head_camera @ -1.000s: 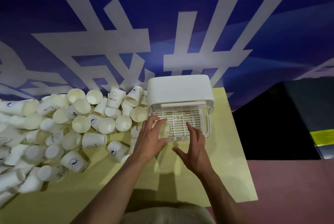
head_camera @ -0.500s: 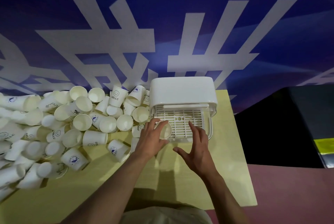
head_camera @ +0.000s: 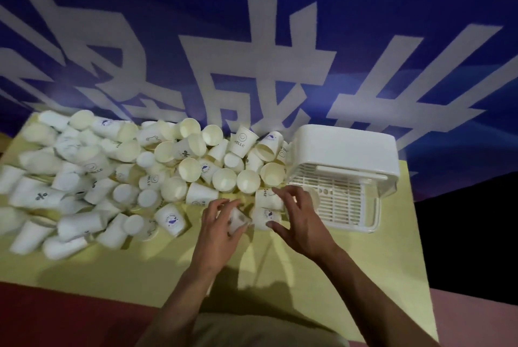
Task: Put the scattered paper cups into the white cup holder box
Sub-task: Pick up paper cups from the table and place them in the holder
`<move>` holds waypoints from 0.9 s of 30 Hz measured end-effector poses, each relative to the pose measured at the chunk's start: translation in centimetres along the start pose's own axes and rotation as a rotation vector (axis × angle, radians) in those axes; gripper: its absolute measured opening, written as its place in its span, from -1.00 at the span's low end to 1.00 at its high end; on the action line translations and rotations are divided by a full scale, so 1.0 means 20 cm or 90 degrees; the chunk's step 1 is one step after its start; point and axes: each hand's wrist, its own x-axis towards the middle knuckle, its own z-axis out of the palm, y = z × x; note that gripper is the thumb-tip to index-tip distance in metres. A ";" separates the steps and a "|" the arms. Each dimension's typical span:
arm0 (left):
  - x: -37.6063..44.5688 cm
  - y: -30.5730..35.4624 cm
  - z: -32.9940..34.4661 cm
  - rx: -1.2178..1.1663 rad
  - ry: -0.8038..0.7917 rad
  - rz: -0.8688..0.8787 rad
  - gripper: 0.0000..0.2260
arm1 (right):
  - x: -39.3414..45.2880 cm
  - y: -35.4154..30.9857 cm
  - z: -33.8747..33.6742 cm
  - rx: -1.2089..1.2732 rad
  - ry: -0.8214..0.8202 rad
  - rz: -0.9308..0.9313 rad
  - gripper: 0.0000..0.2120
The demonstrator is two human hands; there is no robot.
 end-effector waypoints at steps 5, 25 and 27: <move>-0.04 -0.15 -0.19 0.017 0.043 -0.042 -0.47 | 0.36 -0.02 0.22 -0.082 -0.093 0.004 -0.19; 0.31 -0.25 -0.21 0.095 -0.006 -0.002 -0.37 | 0.53 -0.06 0.30 -0.127 0.000 0.064 -0.30; 0.41 -0.23 -0.15 0.132 -0.033 -0.012 -0.31 | 0.45 -0.09 0.21 -0.051 0.043 0.074 -0.33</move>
